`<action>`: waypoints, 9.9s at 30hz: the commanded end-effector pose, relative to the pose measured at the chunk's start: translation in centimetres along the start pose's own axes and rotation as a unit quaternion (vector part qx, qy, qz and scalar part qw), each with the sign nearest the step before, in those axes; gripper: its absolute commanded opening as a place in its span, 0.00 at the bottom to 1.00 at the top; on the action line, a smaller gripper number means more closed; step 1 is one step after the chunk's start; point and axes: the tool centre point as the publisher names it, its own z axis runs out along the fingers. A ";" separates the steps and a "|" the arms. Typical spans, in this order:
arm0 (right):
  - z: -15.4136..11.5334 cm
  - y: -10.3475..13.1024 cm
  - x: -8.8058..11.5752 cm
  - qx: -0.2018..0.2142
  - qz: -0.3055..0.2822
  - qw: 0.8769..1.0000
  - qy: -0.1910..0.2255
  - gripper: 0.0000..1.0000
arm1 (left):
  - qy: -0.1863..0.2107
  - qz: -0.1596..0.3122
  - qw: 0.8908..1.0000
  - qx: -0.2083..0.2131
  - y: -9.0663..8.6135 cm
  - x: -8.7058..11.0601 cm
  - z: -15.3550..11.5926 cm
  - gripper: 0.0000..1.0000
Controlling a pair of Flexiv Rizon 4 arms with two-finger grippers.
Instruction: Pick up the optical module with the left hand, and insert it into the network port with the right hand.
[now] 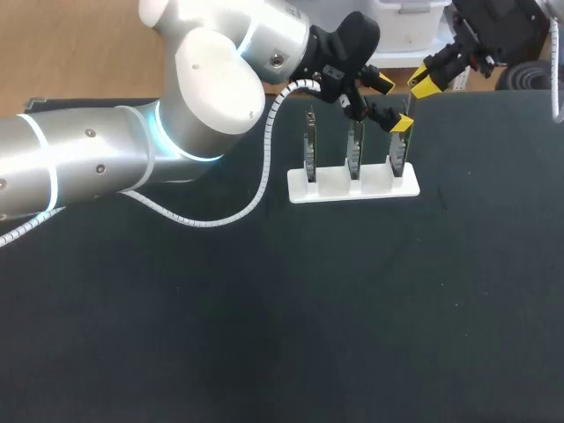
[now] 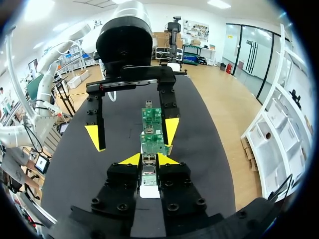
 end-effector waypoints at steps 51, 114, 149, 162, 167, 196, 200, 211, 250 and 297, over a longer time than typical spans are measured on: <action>0.6 0.5 0.0 0.001 0.002 1.000 -0.006 0.00 | 0.000 0.001 1.000 0.001 0.1 0.0 0.0 1.00; 0.1 1.2 -0.5 0.029 0.000 1.000 -0.006 0.00 | 0.000 0.001 1.000 0.001 0.1 0.0 0.0 1.00; -0.1 0.4 -0.1 0.018 -0.008 1.000 0.000 0.00 | 0.000 0.001 1.000 0.001 0.1 0.0 0.0 1.00; 0.2 0.1 0.1 0.015 -0.006 1.000 0.001 0.00 | 0.000 0.001 1.000 0.001 0.1 0.0 0.0 1.00; 0.2 0.0 -0.1 0.016 -0.009 1.000 -0.001 0.00 | 0.000 0.001 1.000 0.001 0.1 0.0 0.0 1.00; 0.9 -0.2 0.4 0.011 0.003 1.000 -0.002 0.00 | 0.000 0.001 1.000 0.001 0.1 0.0 0.0 1.00; 1.0 -0.2 0.5 0.010 0.005 1.000 -0.002 0.00 | 0.000 0.001 1.000 0.001 0.1 0.0 0.0 1.00; 1.2 -0.1 0.7 0.006 0.008 1.000 0.000 0.00 | 0.000 0.001 1.000 0.001 0.1 0.0 0.0 1.00; -2.1 2.5 1.6 0.019 -0.018 0.998 -0.055 1.00 | 0.000 0.001 1.000 0.001 0.1 0.0 0.0 1.00; -2.4 -0.2 -0.9 0.029 -0.063 0.996 -0.049 0.00 | 0.000 0.001 1.000 0.001 0.1 0.0 0.0 1.00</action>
